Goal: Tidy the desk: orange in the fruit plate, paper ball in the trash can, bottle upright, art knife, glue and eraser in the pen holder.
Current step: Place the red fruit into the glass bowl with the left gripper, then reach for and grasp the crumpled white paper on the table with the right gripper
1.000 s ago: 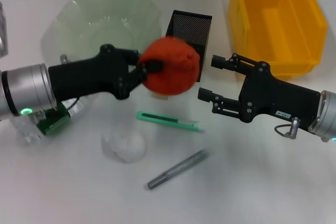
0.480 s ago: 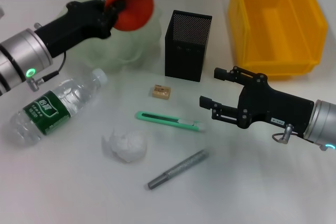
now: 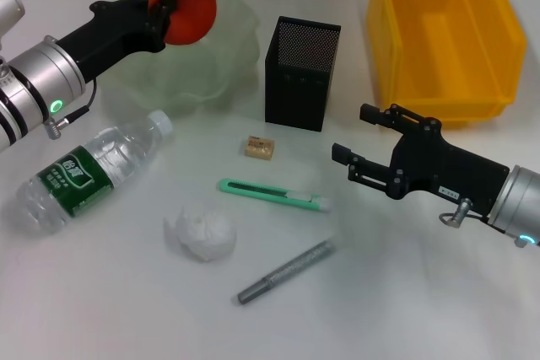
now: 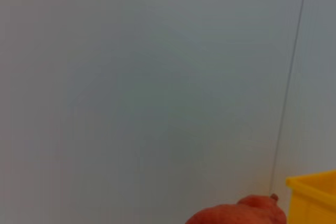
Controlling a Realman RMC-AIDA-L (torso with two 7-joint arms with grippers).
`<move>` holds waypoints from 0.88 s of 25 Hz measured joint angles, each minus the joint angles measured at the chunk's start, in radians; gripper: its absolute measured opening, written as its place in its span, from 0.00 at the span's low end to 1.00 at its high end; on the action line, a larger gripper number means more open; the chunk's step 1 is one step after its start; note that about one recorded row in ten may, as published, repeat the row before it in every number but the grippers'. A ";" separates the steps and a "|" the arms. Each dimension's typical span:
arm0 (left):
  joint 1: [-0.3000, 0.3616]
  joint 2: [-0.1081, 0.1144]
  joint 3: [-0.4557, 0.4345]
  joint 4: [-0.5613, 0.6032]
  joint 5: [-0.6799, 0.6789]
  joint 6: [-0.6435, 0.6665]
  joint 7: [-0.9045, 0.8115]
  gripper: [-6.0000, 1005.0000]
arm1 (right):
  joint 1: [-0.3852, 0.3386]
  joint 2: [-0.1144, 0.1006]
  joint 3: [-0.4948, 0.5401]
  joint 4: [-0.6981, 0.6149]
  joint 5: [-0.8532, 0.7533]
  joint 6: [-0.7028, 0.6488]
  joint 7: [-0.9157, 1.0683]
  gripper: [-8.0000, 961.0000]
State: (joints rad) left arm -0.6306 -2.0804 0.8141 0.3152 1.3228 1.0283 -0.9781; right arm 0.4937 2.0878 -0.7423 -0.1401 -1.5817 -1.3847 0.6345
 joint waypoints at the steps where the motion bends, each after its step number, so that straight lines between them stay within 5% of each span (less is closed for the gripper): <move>1: -0.001 0.000 0.000 -0.005 -0.011 -0.015 0.023 0.06 | -0.001 0.000 0.000 0.000 0.001 0.000 -0.001 0.77; 16: -0.011 0.000 0.005 -0.032 -0.076 -0.101 0.059 0.14 | -0.001 0.000 0.000 0.007 0.024 -0.006 -0.003 0.77; 22: -0.007 0.001 0.007 -0.032 -0.077 -0.070 0.056 0.40 | -0.001 0.000 0.000 0.010 0.028 -0.007 -0.003 0.77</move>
State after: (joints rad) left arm -0.6377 -2.0799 0.8212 0.2834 1.2461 0.9586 -0.9224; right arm 0.4924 2.0877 -0.7424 -0.1304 -1.5534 -1.3914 0.6319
